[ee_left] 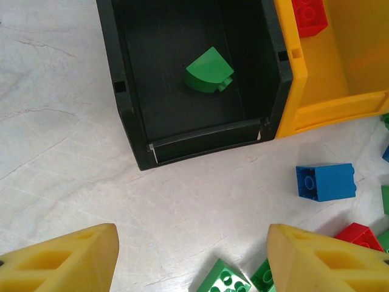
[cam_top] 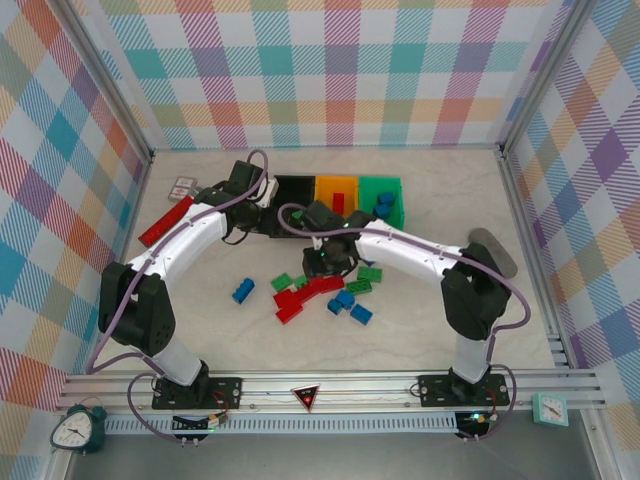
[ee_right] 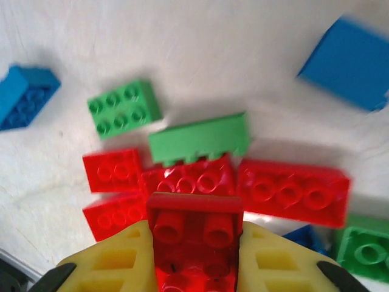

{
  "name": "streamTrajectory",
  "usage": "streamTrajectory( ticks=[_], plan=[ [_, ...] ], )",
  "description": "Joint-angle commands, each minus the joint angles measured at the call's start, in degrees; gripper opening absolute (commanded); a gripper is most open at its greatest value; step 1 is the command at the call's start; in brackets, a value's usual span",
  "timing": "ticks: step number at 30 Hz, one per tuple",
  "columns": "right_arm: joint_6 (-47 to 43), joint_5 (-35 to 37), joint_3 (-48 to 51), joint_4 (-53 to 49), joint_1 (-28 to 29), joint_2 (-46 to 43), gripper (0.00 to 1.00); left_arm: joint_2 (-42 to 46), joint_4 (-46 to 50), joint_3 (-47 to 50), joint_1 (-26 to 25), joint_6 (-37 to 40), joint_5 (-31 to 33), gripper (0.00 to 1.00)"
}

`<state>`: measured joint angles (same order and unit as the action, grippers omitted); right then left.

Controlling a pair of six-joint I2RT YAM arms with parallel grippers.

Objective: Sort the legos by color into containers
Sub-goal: Place the lego in the container, then pick up the lego from the center of the table.

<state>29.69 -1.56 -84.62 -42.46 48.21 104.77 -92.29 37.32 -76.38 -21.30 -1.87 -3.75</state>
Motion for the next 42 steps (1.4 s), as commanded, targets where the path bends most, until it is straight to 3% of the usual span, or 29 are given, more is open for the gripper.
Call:
streamTrajectory(
  ticks=[1, 11, 15, 17, 23, 33, 37, 42],
  plan=[
    [-3.17, -1.16, -3.82, 0.70, -4.42, -1.62, 0.29, -0.12, 0.43, -1.14, -0.50, 0.02, 0.57, 0.65],
    [-7.60, -1.05, -19.08, -0.41, -13.12, 9.05, 0.31, 0.23, 0.52, -1.14, -0.50, 0.01, 0.76, 0.65],
    [-9.44, 1.36, -27.95, -4.64, -13.92, 14.85, 0.50, 0.47, 0.27, -0.89, -0.50, -0.10, 0.24, 0.65],
    [-9.67, 0.79, -29.03, -5.29, -13.84, 15.39, 0.52, 0.44, 0.22, -0.88, -0.50, -0.10, 0.04, 0.65],
    [-9.26, -2.65, -17.58, 0.23, -12.97, 9.15, 0.52, 0.54, -0.23, -0.79, -0.50, -0.57, -1.49, 0.66],
    [-6.57, -1.14, 9.25, 6.69, -10.68, -7.58, 0.53, -0.59, -1.32, -0.49, -0.51, -1.68, -5.69, 0.65],
    [-5.90, -2.26, 11.68, 7.13, -10.48, -8.17, 0.54, -0.53, -2.16, -0.26, -0.50, -1.99, -6.18, 0.65],
    [-6.16, -3.12, 7.32, 6.77, -8.55, -2.89, 0.55, -0.61, -1.38, -0.53, -0.50, -1.41, -4.84, 0.66]
  ],
)
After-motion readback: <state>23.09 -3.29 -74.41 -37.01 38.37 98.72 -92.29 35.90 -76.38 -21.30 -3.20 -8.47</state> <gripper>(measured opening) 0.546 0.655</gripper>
